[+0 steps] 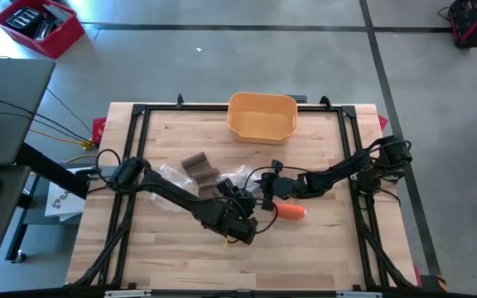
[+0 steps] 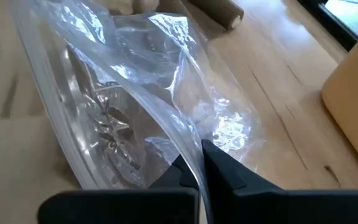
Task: Roll bandage
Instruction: Open the bottom transparent zip bag
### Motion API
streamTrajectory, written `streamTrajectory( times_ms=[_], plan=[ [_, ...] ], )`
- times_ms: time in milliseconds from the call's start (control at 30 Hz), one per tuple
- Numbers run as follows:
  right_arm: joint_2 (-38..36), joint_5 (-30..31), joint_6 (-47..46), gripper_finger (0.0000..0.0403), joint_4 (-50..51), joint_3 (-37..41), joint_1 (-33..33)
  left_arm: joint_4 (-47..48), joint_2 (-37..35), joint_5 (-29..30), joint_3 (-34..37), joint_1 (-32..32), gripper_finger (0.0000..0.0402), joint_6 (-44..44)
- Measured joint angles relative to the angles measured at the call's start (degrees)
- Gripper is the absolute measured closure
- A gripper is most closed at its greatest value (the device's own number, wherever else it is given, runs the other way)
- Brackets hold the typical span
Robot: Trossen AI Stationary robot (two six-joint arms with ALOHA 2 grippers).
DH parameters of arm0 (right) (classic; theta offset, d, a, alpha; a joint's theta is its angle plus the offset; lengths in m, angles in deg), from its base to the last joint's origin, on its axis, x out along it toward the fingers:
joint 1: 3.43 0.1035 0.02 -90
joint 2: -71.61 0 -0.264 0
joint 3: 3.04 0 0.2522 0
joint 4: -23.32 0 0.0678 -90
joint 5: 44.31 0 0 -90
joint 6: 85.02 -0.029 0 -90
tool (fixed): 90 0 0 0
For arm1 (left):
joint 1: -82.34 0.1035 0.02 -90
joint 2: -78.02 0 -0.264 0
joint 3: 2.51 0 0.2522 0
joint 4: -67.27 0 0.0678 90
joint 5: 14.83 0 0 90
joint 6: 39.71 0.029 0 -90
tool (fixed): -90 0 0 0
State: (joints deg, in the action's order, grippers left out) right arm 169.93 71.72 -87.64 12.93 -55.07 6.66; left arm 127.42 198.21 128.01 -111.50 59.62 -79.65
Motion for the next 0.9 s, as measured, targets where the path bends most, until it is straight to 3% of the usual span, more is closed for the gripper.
streamTrajectory(
  times_ms=[133, 333, 600, 900],
  plan=[
    [-0.01, -1.70, 0.25, 0.0403, 0.14, -1.44, 0.00, 0.14, 0.98, 3.35, 0.04, 1.02, 0.0225, -0.40],
    [-0.19, -2.11, 1.39, 0.0403, 5.16, -4.43, 0.19, 3.21, 1.32, 1.53, 0.04, 2.66, 0.0227, -1.49],
    [-0.22, -2.66, 1.33, 0.0403, 6.46, -4.84, 0.26, 14.98, 1.44, 1.93, 0.11, 1.56, 0.0263, -13.80],
    [-1.33, -2.72, 1.56, 0.0403, 5.48, -4.89, 0.46, 18.56, 1.46, 6.35, 2.57, -1.18, 0.0267, -23.09]
  ],
)
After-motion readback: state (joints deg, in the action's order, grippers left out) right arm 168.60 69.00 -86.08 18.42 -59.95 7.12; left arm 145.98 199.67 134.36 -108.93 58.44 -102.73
